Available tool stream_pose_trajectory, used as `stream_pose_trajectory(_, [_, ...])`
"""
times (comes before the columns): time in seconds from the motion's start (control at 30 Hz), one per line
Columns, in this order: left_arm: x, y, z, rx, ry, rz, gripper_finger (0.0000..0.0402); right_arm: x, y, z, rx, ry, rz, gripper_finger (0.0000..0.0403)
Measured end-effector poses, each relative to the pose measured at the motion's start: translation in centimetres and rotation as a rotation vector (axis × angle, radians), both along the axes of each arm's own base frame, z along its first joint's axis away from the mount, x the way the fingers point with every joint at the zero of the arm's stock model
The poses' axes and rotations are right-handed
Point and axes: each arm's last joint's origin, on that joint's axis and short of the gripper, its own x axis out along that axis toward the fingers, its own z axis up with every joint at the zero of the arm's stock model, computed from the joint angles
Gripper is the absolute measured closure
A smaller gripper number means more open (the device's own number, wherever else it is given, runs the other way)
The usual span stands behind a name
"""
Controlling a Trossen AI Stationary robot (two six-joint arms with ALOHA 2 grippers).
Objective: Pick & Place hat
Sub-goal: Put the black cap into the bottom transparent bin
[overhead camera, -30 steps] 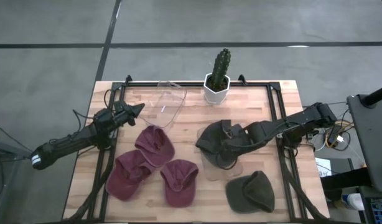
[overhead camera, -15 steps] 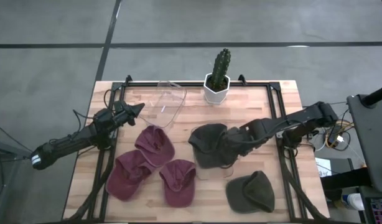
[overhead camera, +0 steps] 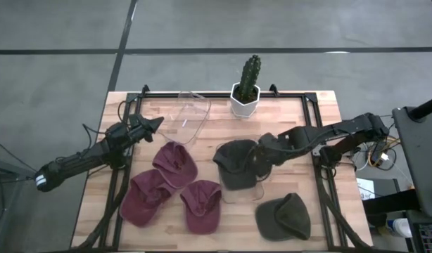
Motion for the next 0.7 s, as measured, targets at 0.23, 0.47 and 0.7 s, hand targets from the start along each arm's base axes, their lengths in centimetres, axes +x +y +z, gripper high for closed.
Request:
stream_pose_trajectory(0.23, [0.0,0.0,0.0,0.005,0.007,0.0,0.0399,-1.1,2.7,0.4,0.198,0.01,0.408,0.0207])
stream_pose_trajectory(0.47, [0.0,0.0,0.0,0.005,0.007,0.003,0.0399,-1.7,4.6,-1.2,0.202,0.065,0.635,0.0217])
stream_pose_trajectory(0.7, [0.0,0.0,0.0,-0.003,-0.005,0.003,0.0399,-1.4,5.6,-4.3,0.185,0.113,0.735,0.0227])
